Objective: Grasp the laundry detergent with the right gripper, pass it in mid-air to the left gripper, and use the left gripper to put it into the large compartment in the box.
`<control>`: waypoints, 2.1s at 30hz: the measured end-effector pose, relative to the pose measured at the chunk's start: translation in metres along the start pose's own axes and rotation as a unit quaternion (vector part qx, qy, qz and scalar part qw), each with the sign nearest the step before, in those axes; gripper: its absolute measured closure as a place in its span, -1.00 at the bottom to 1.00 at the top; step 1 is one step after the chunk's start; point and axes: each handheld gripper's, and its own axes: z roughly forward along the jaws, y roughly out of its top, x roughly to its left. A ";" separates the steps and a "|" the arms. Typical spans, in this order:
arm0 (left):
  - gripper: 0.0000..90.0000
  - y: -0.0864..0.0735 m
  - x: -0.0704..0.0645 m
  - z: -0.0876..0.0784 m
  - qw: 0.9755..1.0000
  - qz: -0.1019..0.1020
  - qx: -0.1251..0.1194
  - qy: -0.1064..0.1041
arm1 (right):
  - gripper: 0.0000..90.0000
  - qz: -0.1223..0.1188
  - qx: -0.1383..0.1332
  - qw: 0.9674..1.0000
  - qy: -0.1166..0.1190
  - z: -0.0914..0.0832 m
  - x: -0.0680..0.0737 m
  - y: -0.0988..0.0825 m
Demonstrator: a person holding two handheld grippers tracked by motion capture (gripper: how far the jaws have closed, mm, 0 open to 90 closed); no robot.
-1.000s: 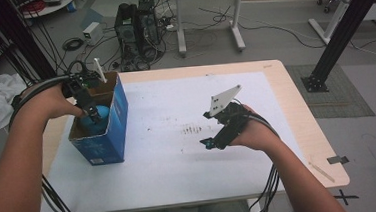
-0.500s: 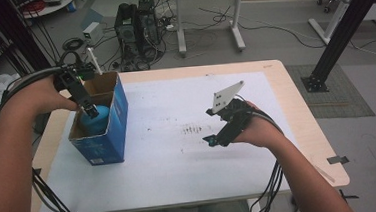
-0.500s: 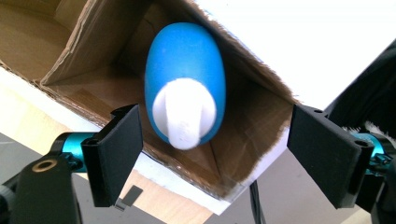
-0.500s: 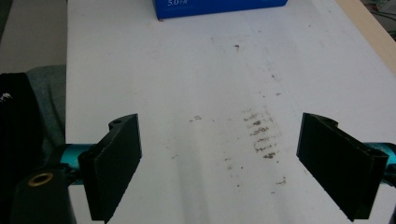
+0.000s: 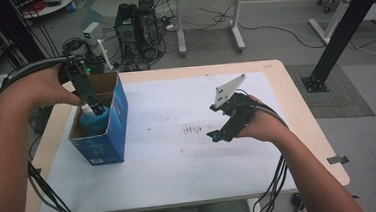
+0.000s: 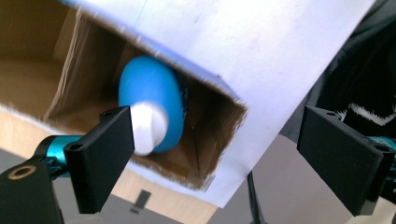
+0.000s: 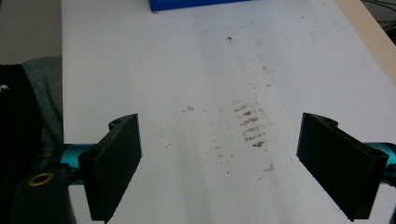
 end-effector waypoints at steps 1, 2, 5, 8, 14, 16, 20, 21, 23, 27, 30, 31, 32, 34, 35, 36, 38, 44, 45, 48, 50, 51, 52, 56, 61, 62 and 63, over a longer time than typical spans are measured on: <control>-0.76 0.003 -0.003 0.000 1.000 0.006 0.000 -0.001 | -0.71 0.001 0.004 1.000 0.001 -0.002 0.000 0.001; -0.76 0.007 -0.007 0.001 1.000 0.009 -0.002 -0.003 | -0.71 0.001 0.007 1.000 0.001 -0.003 -0.001 0.002; -0.75 0.019 -0.016 0.003 0.999 0.051 -0.004 0.003 | -0.71 -0.001 0.018 1.000 -0.001 -0.008 -0.004 0.004; -0.75 0.031 -0.021 0.008 0.997 0.072 -0.003 0.001 | -0.71 0.001 0.030 1.000 0.002 -0.011 -0.007 0.006; -0.75 0.049 -0.029 0.021 0.996 0.094 0.008 -0.001 | -0.71 -0.001 0.060 0.998 0.006 -0.011 -0.013 0.007; -0.75 0.055 -0.032 0.027 0.994 0.105 0.013 -0.003 | -0.71 -0.003 0.075 0.997 0.008 -0.010 -0.014 0.007; -0.75 0.065 -0.039 0.038 0.991 0.129 0.020 -0.010 | -0.71 -0.006 0.097 0.995 0.010 -0.007 -0.017 0.007; -0.75 0.067 -0.040 0.041 0.991 0.131 0.022 -0.014 | -0.71 -0.006 0.101 0.995 0.012 -0.007 -0.017 0.007; -0.75 0.071 -0.042 0.047 0.990 0.140 0.023 -0.014 | -0.71 -0.005 0.107 0.994 0.013 -0.006 -0.018 0.007; -0.75 0.078 -0.044 0.058 0.988 0.152 0.033 -0.020 | -0.71 -0.012 0.115 0.993 0.015 -0.004 -0.020 0.006; -0.75 0.083 -0.047 0.067 0.986 0.160 0.040 -0.021 | -0.71 -0.012 0.125 0.992 0.015 -0.002 -0.021 0.005; -0.75 0.085 -0.047 0.070 0.986 0.159 0.043 -0.029 | -0.71 -0.011 0.126 0.992 0.016 -0.002 -0.022 0.004; -0.75 0.086 -0.047 0.072 0.986 0.160 0.043 -0.033 | -0.71 -0.007 0.130 0.991 0.015 -0.002 -0.022 0.004; -0.75 0.088 -0.047 0.076 0.985 0.162 0.042 -0.032 | -0.71 -0.006 0.129 0.992 0.014 -0.002 -0.022 0.003; -0.75 0.089 -0.047 0.080 0.986 0.162 0.037 -0.032 | -0.71 -0.005 0.129 0.992 0.016 -0.002 -0.022 0.003; -0.75 0.090 -0.047 0.081 0.986 0.161 0.040 -0.033 | -0.71 -0.007 0.126 0.992 0.014 -0.002 -0.022 0.003; -0.76 0.091 -0.048 0.084 0.985 0.164 0.040 -0.032 | -0.71 -0.005 0.127 0.992 0.015 -0.003 -0.022 0.003; -0.75 0.094 -0.048 0.085 0.985 0.167 0.035 -0.031 | -0.71 -0.006 0.143 0.990 0.020 -0.001 -0.025 0.000; -0.75 0.094 -0.048 0.085 0.985 0.167 0.035 -0.031 | -0.71 -0.003 0.150 0.988 0.022 0.000 -0.025 0.000; -0.76 0.094 -0.049 0.084 0.984 0.170 0.031 -0.031 | -0.71 -0.005 0.174 0.984 0.030 0.002 -0.027 -0.001; -0.75 0.094 -0.049 0.085 0.984 0.171 0.029 -0.031 | -0.71 -0.003 0.195 0.980 0.034 0.004 -0.027 -0.001; -0.75 0.094 -0.048 0.085 0.984 0.172 0.029 -0.030 | -0.71 -0.004 0.207 0.978 0.035 0.005 -0.027 -0.001; -0.75 0.094 -0.048 0.085 0.985 0.168 0.030 -0.036 | -0.71 -0.006 0.217 0.976 0.034 0.007 -0.028 -0.001; -0.75 0.094 -0.048 0.087 0.984 0.171 0.027 -0.037 | -0.71 -0.008 0.251 0.967 0.033 0.010 -0.029 -0.001; -0.75 0.096 -0.047 0.088 0.984 0.173 0.027 -0.038 | -0.71 -0.009 0.249 0.968 0.030 0.009 -0.030 0.001; -0.75 0.097 -0.047 0.088 0.984 0.173 0.029 -0.038 | -0.71 -0.010 0.249 0.968 0.030 0.009 -0.031 0.001; -0.75 0.098 -0.047 0.088 0.984 0.173 0.028 -0.039 | -0.71 -0.010 0.248 0.968 0.030 0.009 -0.031 0.001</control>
